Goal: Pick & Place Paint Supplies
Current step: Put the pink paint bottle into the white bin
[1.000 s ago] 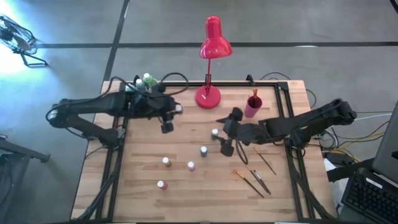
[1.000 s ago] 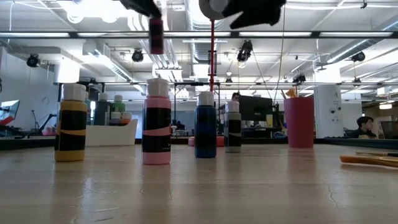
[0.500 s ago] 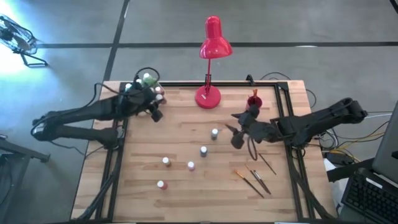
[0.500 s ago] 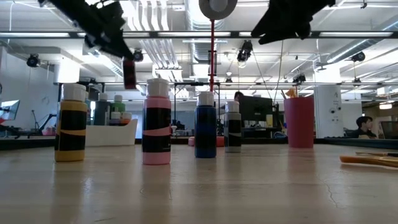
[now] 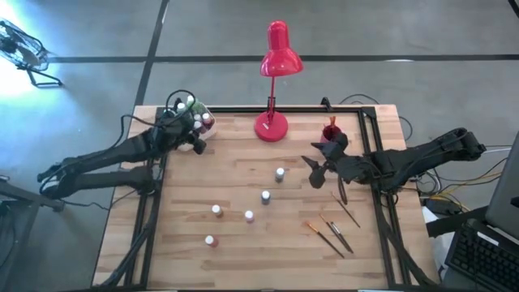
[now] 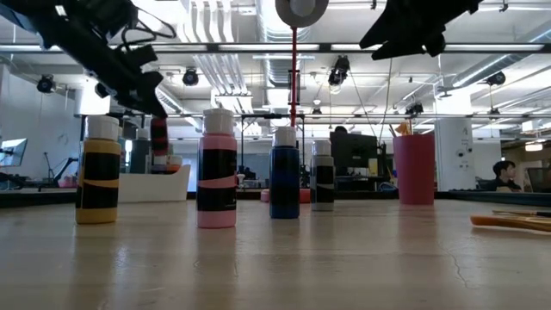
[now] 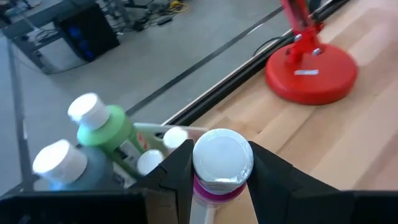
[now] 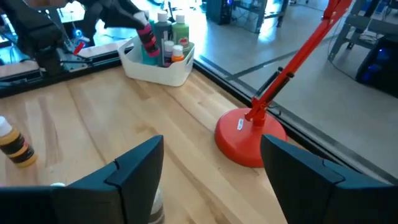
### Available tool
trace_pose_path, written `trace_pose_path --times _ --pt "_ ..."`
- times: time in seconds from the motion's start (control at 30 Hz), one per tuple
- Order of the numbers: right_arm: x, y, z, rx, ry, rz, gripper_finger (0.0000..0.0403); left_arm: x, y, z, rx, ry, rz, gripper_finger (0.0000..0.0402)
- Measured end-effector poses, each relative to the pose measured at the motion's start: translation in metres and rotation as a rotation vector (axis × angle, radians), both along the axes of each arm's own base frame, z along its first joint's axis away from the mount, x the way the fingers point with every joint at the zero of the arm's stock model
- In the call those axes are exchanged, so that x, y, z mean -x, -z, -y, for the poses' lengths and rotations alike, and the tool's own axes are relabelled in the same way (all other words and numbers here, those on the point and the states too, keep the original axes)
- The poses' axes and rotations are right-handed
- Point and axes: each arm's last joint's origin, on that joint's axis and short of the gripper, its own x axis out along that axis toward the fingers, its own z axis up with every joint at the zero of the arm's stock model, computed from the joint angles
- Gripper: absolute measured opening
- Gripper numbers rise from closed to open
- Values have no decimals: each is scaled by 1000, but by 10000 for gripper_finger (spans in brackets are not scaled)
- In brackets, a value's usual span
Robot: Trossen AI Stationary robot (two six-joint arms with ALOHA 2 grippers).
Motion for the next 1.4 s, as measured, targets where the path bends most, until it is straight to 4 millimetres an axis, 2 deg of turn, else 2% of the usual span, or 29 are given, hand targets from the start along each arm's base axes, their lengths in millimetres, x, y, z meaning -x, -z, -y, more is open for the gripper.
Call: trace_pose_path --times 0.37,0.9,1.4 --pt "0 0 2 14 26 -1 279 5 21 -14 -6 -32 2 121" --pt "0 0 2 21 24 -6 240 2 43 -20 -37 -28 5 121" --pt "0 0 3 21 27 -7 272 -4 57 -28 1 -32 -67 121"
